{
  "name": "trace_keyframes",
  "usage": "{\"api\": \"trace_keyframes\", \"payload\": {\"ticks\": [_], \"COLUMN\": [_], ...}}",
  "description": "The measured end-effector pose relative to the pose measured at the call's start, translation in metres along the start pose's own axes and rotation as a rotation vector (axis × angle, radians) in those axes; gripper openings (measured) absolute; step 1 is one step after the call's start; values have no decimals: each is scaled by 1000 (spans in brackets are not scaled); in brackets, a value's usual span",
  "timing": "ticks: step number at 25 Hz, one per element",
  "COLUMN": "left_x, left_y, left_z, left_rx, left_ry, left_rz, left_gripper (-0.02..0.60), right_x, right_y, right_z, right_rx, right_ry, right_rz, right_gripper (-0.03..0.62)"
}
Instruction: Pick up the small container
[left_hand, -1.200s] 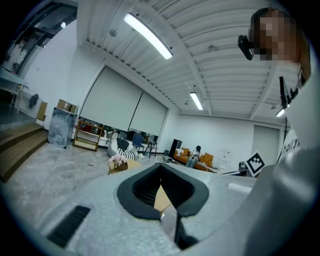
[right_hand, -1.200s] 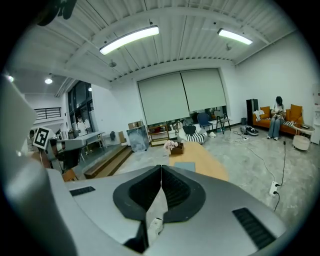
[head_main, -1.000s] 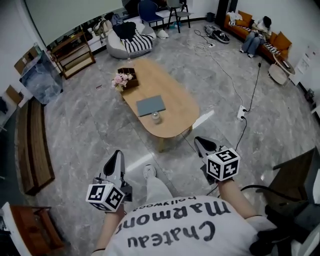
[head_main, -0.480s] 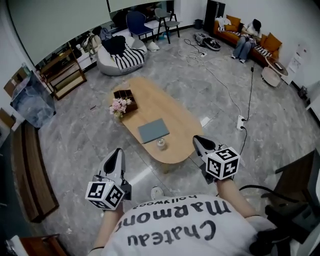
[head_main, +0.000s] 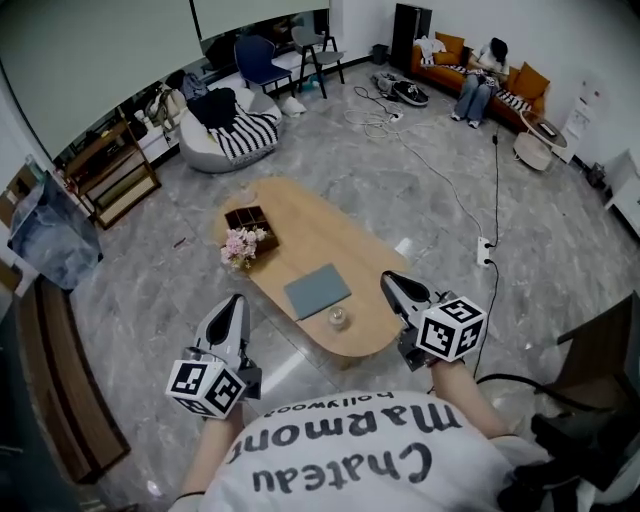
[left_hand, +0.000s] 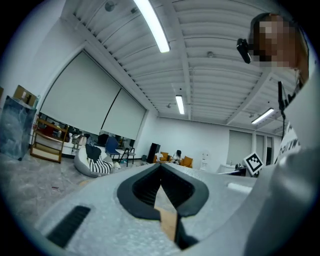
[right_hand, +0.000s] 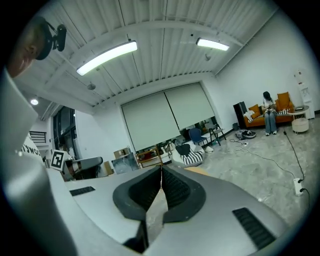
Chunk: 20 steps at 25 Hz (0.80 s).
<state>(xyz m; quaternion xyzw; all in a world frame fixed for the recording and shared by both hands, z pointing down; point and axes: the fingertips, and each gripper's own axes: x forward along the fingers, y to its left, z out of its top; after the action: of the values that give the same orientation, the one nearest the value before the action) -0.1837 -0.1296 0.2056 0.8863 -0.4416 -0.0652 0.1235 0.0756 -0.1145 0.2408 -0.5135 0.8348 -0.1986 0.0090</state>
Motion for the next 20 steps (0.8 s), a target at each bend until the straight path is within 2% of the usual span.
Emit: {"api": "trace_keyframes", "payload": {"ticks": [6,13,16,20], "left_x": [30,53,58,66], "left_y": [21,33,36,47], "left_z": [-34,-88,-115,-154], "left_rx": [-119,-234,-259,-247], "left_ry": [23,156,199,240], "left_rz": [-33,-92,-115,-110], "left_gripper": [14,14,14,14], "right_x": [25,70,90,111], "right_y": [-6,-15,-14,-25], "right_z": [-20,-55,-73,-112], "right_rx": [102,289,291,279], "right_ry": [8,30,70,155], "right_rz": [26,59,91,102], "right_gripper": [13,12,14,14]}}
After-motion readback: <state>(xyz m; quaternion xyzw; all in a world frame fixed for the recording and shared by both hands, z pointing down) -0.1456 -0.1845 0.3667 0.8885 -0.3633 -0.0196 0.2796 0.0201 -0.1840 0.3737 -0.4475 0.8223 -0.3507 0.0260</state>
